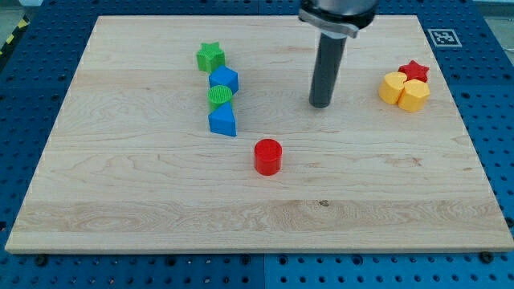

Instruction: Push the red circle up a bit

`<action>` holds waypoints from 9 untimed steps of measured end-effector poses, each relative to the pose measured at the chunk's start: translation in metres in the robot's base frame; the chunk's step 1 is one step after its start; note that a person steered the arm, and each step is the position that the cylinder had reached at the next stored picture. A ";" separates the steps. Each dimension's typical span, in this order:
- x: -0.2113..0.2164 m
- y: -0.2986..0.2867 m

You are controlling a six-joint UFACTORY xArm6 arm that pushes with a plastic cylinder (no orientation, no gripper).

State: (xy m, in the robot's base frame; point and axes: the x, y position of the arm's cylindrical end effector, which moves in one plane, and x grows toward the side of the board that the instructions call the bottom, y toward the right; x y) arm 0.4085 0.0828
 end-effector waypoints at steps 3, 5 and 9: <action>0.049 0.018; 0.162 -0.055; 0.110 -0.086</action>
State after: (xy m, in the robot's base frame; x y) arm 0.5181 -0.0036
